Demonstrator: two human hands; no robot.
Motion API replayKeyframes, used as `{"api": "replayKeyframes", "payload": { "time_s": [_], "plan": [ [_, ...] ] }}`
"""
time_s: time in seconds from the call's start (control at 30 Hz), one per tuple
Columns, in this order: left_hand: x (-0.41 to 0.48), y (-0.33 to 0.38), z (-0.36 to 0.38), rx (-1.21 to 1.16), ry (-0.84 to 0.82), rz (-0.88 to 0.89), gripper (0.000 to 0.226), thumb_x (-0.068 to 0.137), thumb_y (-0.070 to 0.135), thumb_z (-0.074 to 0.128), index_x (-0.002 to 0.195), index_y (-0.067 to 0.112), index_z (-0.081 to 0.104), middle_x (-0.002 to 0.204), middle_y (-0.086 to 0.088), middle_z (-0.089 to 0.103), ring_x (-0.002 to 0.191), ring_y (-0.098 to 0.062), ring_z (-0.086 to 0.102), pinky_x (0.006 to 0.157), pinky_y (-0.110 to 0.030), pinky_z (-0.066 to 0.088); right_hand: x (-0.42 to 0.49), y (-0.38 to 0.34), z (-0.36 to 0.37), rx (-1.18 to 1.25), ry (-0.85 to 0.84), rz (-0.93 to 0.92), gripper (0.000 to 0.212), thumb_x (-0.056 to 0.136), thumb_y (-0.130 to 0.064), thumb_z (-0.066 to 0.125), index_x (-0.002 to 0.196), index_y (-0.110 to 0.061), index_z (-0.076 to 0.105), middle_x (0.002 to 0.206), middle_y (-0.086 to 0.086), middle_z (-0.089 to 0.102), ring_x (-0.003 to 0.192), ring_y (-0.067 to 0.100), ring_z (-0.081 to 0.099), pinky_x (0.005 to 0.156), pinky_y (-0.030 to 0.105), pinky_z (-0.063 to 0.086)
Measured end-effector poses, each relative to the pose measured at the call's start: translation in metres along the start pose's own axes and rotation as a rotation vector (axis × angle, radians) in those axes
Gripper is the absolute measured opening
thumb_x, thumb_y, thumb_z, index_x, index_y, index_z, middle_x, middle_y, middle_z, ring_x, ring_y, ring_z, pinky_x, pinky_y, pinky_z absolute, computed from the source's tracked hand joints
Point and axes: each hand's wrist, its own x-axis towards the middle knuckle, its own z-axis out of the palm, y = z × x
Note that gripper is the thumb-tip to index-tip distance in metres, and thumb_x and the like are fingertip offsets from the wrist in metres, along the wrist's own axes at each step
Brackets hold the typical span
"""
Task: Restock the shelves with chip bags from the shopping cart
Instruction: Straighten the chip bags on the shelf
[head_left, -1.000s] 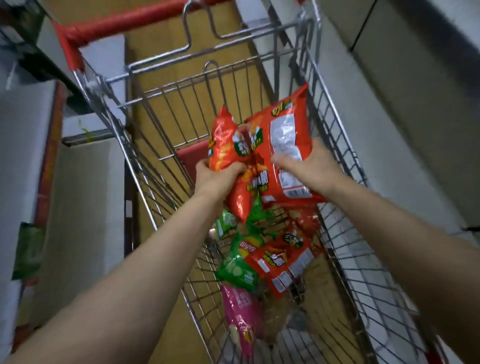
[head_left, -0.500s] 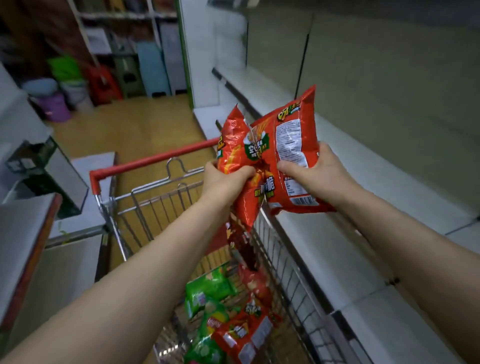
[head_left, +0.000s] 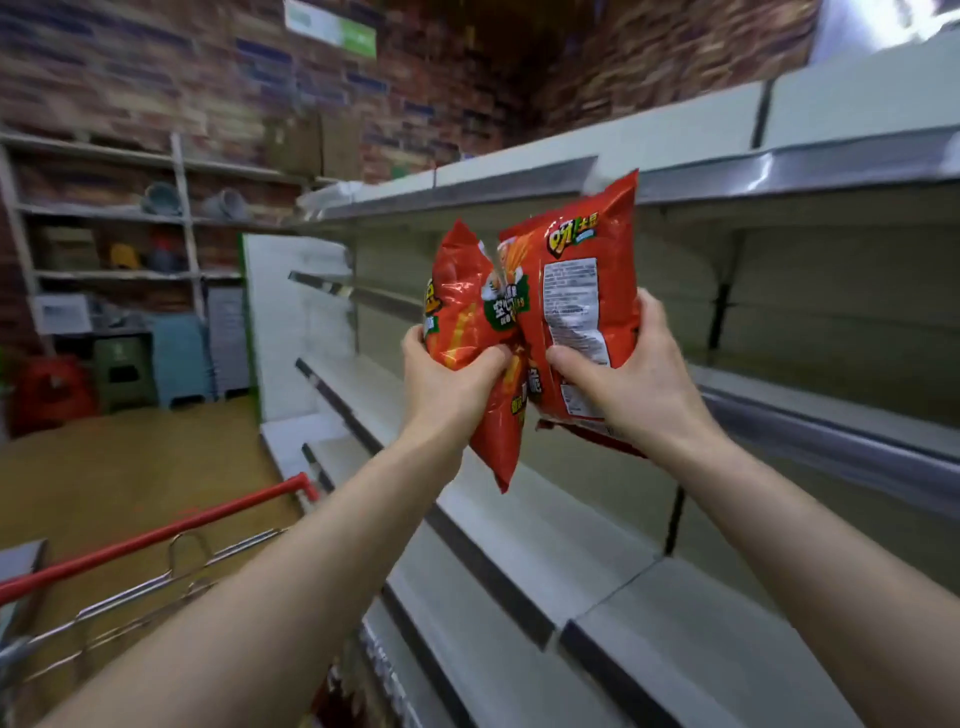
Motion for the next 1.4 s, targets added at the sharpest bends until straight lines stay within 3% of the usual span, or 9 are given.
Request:
{"api": "replayKeyframes", "payload": {
  "time_s": [0.1,0.2,0.47,0.63,0.9,1.03,1.2,1.3,1.4],
  "plan": [
    [-0.013,0.021,0.039,-0.087,-0.021,0.046,0.068,0.071,0.026,0.081,0.126,0.024,0.04,0.106,0.005,0.062,0.093,-0.012,0.065,0.084,-0.035,0.055,0.0,-0.015,-0.049,-0.106,0.071,-0.084,0.072,0.075,-0.04,0.077,0.134,-0.035,0.037,0.11,-0.018,0.062,0.102,0.008,0.061,0.082,0.027,0.045],
    [-0.023,0.031,0.078,-0.18,-0.101,-0.092,0.081,0.066,0.035,0.082,0.133,0.025,0.038,0.109,0.002,0.063,0.094,-0.02,0.066,0.085,-0.044,0.056,0.0,-0.018,-0.092,-0.264,0.077,-0.12,0.078,0.075,-0.043,0.077,0.138,-0.036,0.031,0.122,-0.009,0.059,0.107,0.015,0.06,0.089,0.036,0.049],
    [-0.035,0.04,0.153,-0.286,-0.265,-0.333,0.079,0.07,0.037,0.081,0.133,0.02,0.036,0.11,-0.008,0.063,0.088,-0.027,0.068,0.082,-0.049,0.056,-0.007,-0.001,-0.173,-0.637,0.09,-0.056,0.084,0.075,-0.048,0.076,0.143,-0.037,0.027,0.128,-0.003,0.054,0.112,0.022,0.056,0.09,0.045,0.05],
    [-0.024,0.058,0.185,-0.218,-0.476,-0.461,0.065,0.074,0.037,0.077,0.127,0.014,0.048,0.106,-0.015,0.067,0.085,-0.032,0.068,0.064,-0.044,0.056,-0.001,0.014,-0.193,-0.818,0.137,0.094,0.082,0.077,-0.054,0.07,0.143,-0.031,0.027,0.126,0.005,0.053,0.113,0.032,0.055,0.082,0.036,0.043],
    [-0.015,0.045,0.237,-0.232,-0.793,-0.657,0.035,0.085,0.046,0.063,0.088,0.012,0.058,0.079,-0.015,0.065,0.073,-0.031,0.061,0.066,-0.048,0.049,0.021,0.01,-0.197,-1.354,0.082,0.17,0.068,0.087,-0.047,0.059,0.141,-0.018,0.028,0.126,0.013,0.052,0.113,0.036,0.053,0.086,0.039,0.043],
    [0.013,0.034,0.268,-0.21,-0.844,-0.686,0.041,0.084,0.051,0.062,0.097,0.012,0.06,0.089,-0.015,0.066,0.079,-0.032,0.062,0.077,-0.049,0.052,0.033,0.016,-0.203,-1.152,0.029,0.341,0.074,0.084,-0.062,0.053,0.144,-0.023,0.032,0.129,0.011,0.054,0.117,0.034,0.053,0.087,0.036,0.046],
    [0.057,0.008,0.284,-0.219,-0.923,-0.731,0.064,0.077,0.059,0.065,0.117,0.01,0.064,0.104,-0.017,0.07,0.092,-0.033,0.066,0.082,-0.048,0.055,0.046,0.024,-0.215,-0.694,0.075,0.471,0.035,0.095,-0.043,0.046,0.119,-0.022,0.061,0.116,0.004,0.063,0.101,0.02,0.057,0.084,0.024,0.043],
    [0.068,-0.005,0.283,-0.292,-1.047,-0.758,0.052,0.076,0.053,0.065,0.098,0.006,0.07,0.093,-0.019,0.072,0.077,-0.033,0.07,0.071,-0.049,0.057,0.054,0.044,-0.224,-0.553,0.123,0.406,0.024,0.092,-0.035,0.062,0.115,-0.028,0.067,0.115,-0.004,0.068,0.094,0.005,0.061,0.08,0.016,0.044],
    [0.071,-0.011,0.287,-0.3,-1.133,-0.731,0.048,0.07,0.05,0.064,0.093,0.009,0.07,0.09,-0.017,0.072,0.073,-0.032,0.07,0.069,-0.053,0.056,0.06,0.063,-0.226,-0.145,0.155,0.56,0.072,0.07,-0.058,0.076,0.131,-0.024,0.058,0.123,0.001,0.066,0.097,0.01,0.066,0.086,0.026,0.052]
  ]
}}
